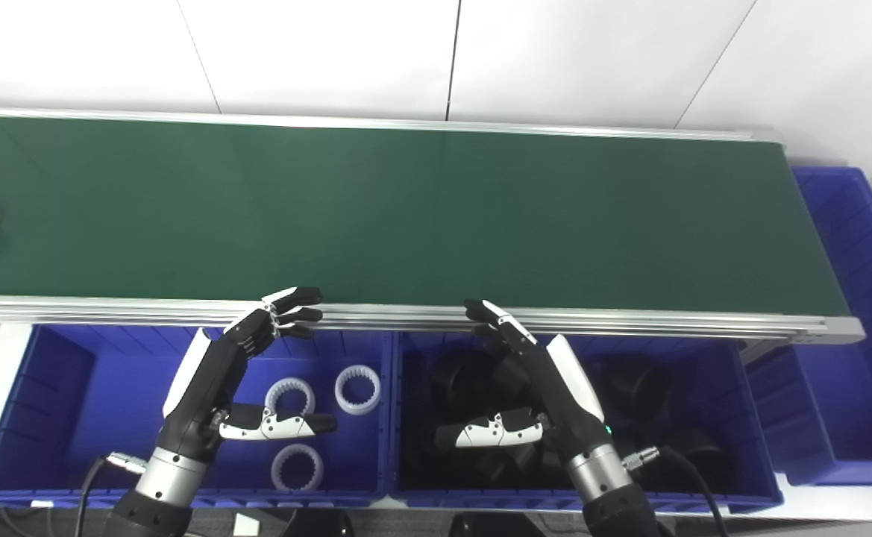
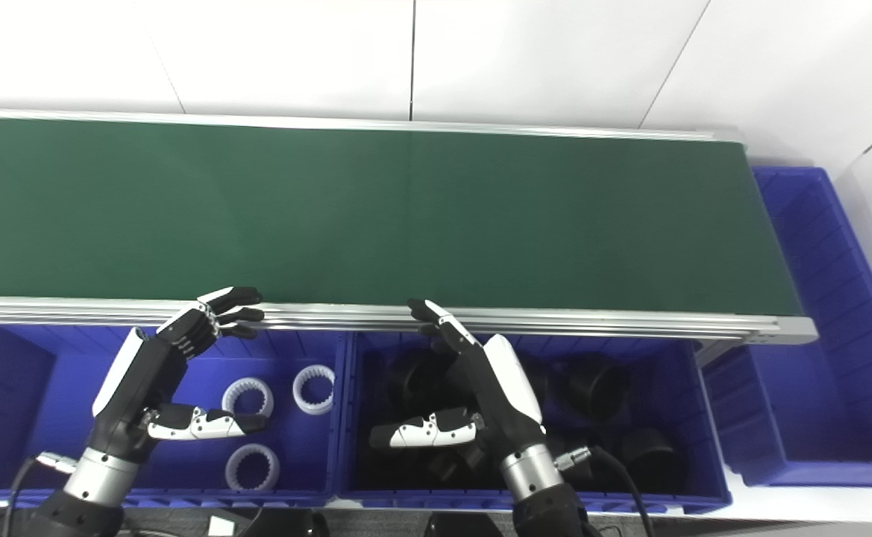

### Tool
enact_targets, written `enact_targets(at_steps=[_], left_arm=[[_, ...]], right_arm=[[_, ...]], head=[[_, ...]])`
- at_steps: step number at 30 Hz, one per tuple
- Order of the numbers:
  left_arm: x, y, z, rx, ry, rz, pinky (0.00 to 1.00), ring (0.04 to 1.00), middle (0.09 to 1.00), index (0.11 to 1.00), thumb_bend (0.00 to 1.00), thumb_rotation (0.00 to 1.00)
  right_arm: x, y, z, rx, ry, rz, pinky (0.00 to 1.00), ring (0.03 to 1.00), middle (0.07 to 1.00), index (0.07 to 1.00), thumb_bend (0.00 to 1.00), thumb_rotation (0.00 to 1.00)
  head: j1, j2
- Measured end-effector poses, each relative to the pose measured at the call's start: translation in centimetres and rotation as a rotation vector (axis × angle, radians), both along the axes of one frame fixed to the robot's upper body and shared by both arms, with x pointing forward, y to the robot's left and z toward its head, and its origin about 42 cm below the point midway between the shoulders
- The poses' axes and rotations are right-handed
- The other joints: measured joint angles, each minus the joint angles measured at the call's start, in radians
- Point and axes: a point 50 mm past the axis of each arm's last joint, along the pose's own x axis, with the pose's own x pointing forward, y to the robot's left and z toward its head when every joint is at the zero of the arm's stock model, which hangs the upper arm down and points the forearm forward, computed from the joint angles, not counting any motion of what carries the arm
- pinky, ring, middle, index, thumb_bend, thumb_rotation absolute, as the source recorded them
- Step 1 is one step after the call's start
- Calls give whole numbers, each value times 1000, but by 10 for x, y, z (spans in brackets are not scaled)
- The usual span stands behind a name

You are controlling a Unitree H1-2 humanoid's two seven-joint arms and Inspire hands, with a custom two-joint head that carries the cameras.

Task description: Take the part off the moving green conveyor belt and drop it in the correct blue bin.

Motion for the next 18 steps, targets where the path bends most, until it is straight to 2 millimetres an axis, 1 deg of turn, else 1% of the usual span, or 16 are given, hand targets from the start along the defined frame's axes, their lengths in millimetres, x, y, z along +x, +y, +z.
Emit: enact_targets(at_steps=[1,3,4,5,7,9,10,11,12,13,14,16,17,18], left_arm=[[0,0,0,-1,1,2,658,751,808,803,946,140],[0,-1,-2,-5,6,4,661,752,810,794,962,137],[-1,-3,-4,-10,12,4,661,752,810,794,962,137],[-1,-6,-6,-14,18,6,659,750,807,793,965,152],[-3,-13,-11,-5,32,5,657,747,807,793,962,173],[-6,-21,-13,7,36,-2,665,752,809,797,959,177],[-6,-24,-14,5,38,-3,667,753,810,798,960,178],[-7,-28,-16,6,42,-3,669,753,810,799,963,181],[-7,-31,-18,8,46,0,666,751,811,799,964,185],[-8,-33,-20,12,51,-3,665,751,811,799,964,186],[-9,-35,-22,19,54,-3,661,748,812,798,961,184],[-9,-39,-24,23,59,-5,658,747,812,796,961,186],[-9,-40,-25,22,60,-3,658,746,811,794,964,187],[-9,-42,-27,21,62,-2,659,747,811,794,967,186]], right_arm=[[0,0,-1,-2,2,0,740,819,864,885,918,238],[-1,-3,-2,-3,9,-1,758,830,869,890,912,217],[-2,-6,-3,-1,14,-1,758,831,869,890,911,216],[-2,-8,-4,1,20,-3,766,833,870,889,914,195],[-5,-13,-8,13,38,-11,763,833,869,891,914,154],[-7,-19,-12,11,52,-16,755,826,865,890,918,119],[-8,-21,-13,15,51,-15,753,825,865,890,921,128],[-9,-23,-14,14,45,-10,750,826,866,891,925,155],[-10,-25,-15,14,40,-5,752,828,867,889,933,188],[-10,-27,-15,14,36,-1,753,828,867,889,934,193],[-10,-29,-17,12,39,-3,748,829,868,887,941,215],[-11,-31,-23,6,53,-10,743,831,868,885,946,229],[-11,-32,-25,4,60,-12,746,828,864,884,946,212],[-12,-32,-27,4,63,-10,744,820,860,881,950,197]], head=[[19,-8],[141,-69],[141,-69],[213,-112],[214,-112],[293,-173],[293,-173],[307,-193],[307,-193],[307,-193],[315,-215],[315,-230],[307,-241],[307,-241]])
